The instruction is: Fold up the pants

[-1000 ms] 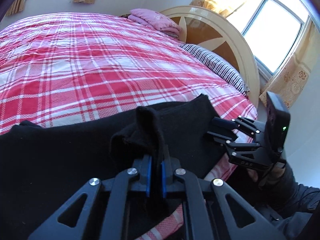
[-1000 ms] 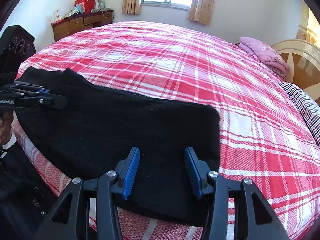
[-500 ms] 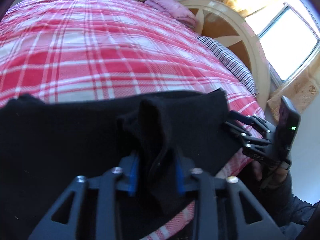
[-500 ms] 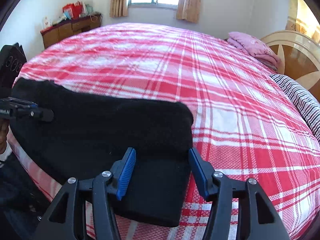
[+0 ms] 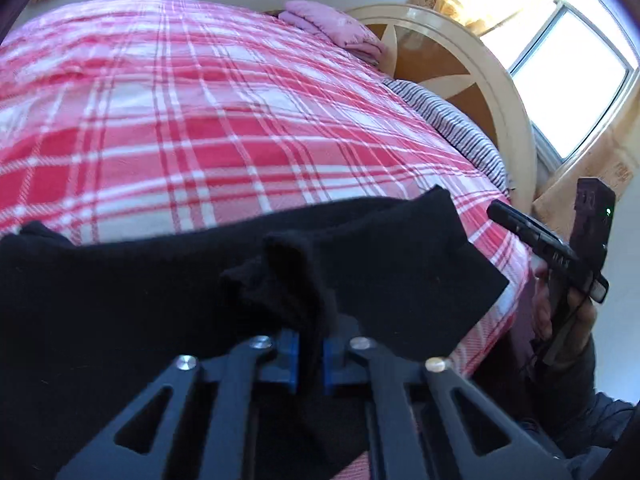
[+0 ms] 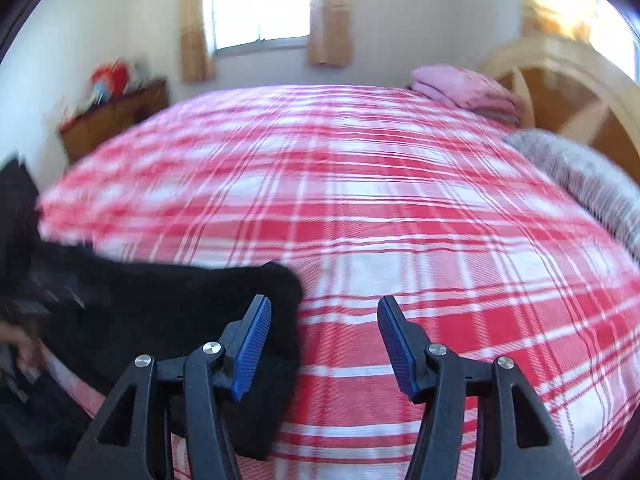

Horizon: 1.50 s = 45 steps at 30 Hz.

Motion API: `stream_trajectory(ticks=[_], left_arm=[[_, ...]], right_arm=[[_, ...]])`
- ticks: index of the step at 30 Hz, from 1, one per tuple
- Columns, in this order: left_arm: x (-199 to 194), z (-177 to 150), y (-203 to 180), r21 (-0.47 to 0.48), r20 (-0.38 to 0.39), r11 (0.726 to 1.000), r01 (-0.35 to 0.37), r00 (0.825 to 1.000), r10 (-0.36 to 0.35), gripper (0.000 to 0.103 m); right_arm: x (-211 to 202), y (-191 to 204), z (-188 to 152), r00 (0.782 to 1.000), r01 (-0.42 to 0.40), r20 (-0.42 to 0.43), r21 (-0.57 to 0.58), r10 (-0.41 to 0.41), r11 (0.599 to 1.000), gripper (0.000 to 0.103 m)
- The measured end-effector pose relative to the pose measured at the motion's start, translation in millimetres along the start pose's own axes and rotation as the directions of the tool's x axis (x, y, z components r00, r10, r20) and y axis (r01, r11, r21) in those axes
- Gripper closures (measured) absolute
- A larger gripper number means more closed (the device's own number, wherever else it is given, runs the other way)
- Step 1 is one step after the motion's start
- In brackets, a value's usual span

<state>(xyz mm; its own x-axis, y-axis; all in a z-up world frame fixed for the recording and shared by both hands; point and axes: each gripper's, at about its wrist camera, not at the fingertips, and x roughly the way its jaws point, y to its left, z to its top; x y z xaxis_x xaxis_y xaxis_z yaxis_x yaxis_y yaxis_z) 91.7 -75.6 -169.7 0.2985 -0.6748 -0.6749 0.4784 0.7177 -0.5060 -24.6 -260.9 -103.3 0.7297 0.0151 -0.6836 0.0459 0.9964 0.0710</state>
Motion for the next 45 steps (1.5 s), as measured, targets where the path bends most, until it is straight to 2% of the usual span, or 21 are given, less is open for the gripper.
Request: stream_trajectory(ticks=[3,5,8,9,11,12,15,17,20,23,25,27,28,32,34,37,39,41,43,44,45], left_arm=[[-14.7,-4.1,-2.6,0.01,0.012,1.0,0.003,1.0,-0.003,0.095],[-27.3,-3.7,-3.1,0.005,0.027,1.0,0.01,1.0,-0.01,0.095],[-33.3,0.9,-2.3,0.011,0.04,1.0,-0.003,0.999,0.003,0.095],[-31.9,2.7,0.1,0.005,0.04,1.0,-0.012,0.999,0.011,0.095],[-32.0,3.7,3.9,-0.006,0.044,1.0,-0.003,0.999,0.004,0.095],[-33.2,3.7,4.8,-0.008,0.041,1.0,-0.001,0.999,0.001,0.095],[-37.4,2.1,9.7,-0.02,0.037,1.0,-0.013,0.999,0.014,0.095],[-37.7,2.5,14.6,-0.038,0.031,0.999,-0.03,0.999,0.032,0.095],[-31.8,1.2,20.7,-0.053,0.014,0.997,-0.059,0.998,0.06,0.095],[-23.3,-2.1,25.3,-0.055,0.002,0.996,-0.075,0.997,0.076,0.095],[-20.0,-2.8,28.9,-0.065,0.0,0.996,-0.065,0.998,0.065,0.095],[-20.0,-2.9,28.4,-0.054,-0.004,0.996,-0.065,0.998,0.065,0.093],[-20.5,-2.7,27.8,-0.053,-0.005,0.996,-0.068,0.998,0.067,0.093],[-22.8,-2.6,20.6,-0.004,-0.019,0.994,-0.108,0.994,0.107,0.083],[-23.8,-4.4,17.9,0.023,-0.017,0.991,-0.133,0.991,0.134,0.078],[-23.6,-7.6,16.0,0.039,-0.01,0.989,-0.139,0.99,0.14,0.073],[-27.5,-9.7,15.8,0.037,-0.013,0.991,-0.128,0.992,0.129,0.057],[-35.9,-11.6,16.0,0.042,-0.003,0.991,-0.129,0.992,0.129,0.05],[-49.7,-15.7,18.6,0.049,0.01,0.99,-0.133,0.991,0.132,0.048],[-56.7,-17.7,20.8,0.049,0.018,0.989,-0.138,0.99,0.137,0.047],[-67.5,-20.8,25.5,0.047,0.031,0.987,-0.154,0.988,0.153,0.044]], right_arm=[[-5.0,1.6,-0.7,0.998,-0.061,0.001,-0.015,0.061,0.998,0.046],[-4.3,18.3,-4.4,0.994,-0.11,-0.015,-0.088,0.109,0.99,0.046],[0.7,55.6,-18.8,0.98,-0.193,-0.099,-0.256,0.173,0.947,0.046],[2.2,69.6,-26.7,0.98,-0.188,-0.122,-0.329,0.156,0.925,0.046],[-2.1,90.5,-37.6,0.988,-0.151,-0.106,-0.442,0.115,0.884,0.046],[-7.0,97.2,-40.4,0.985,-0.172,-0.105,-0.467,0.139,0.867,0.046],[-18.1,103.2,-41.5,0.968,-0.249,-0.109,-0.467,0.224,0.848,0.046],[-8.1,101.4,-44.7,0.973,-0.229,-0.142,-0.469,0.183,0.853,0.046],[26.0,91.0,-62.4,0.946,-0.257,-0.297,-0.456,0.127,0.852,0.045],[17.7,94.1,-62.3,0.955,-0.248,-0.266,-0.488,0.129,0.837,0.045],[7.9,92.9,-55.4,0.948,-0.28,-0.27,-0.464,0.167,0.84,0.045],[-0.9,84.2,-44.0,0.932,-0.346,-0.241,-0.379,0.27,0.858,0.045],[-0.9,81.3,-38.9,0.931,-0.355,-0.219,-0.351,0.293,0.866,0.045],[19.9,72.9,-9.9,0.947,-0.312,-0.145,-0.201,0.287,0.929,0.045],[44.1,68.0,-1.3,0.941,-0.319,-0.16,-0.111,0.3,0.941,0.045],[86.1,57.1,4.4,0.918,-0.334,-0.242,-0.039,0.315,0.942,0.045],[83.8,46.9,2.0,0.907,-0.365,-0.223,0.005,0.357,0.931,0.045],[66.6,42.0,3.7,0.904,-0.376,-0.211,0.018,0.371,0.926,0.045],[45.4,35.0,1.2,0.884,-0.418,-0.205,0.054,0.42,0.907,0.045],[33.8,30.9,-4.7,0.851,-0.474,-0.207,0.089,0.482,0.876,0.045],[28.3,27.8,-9.6,0.829,-0.505,-0.213,0.109,0.516,0.856,0.045]])
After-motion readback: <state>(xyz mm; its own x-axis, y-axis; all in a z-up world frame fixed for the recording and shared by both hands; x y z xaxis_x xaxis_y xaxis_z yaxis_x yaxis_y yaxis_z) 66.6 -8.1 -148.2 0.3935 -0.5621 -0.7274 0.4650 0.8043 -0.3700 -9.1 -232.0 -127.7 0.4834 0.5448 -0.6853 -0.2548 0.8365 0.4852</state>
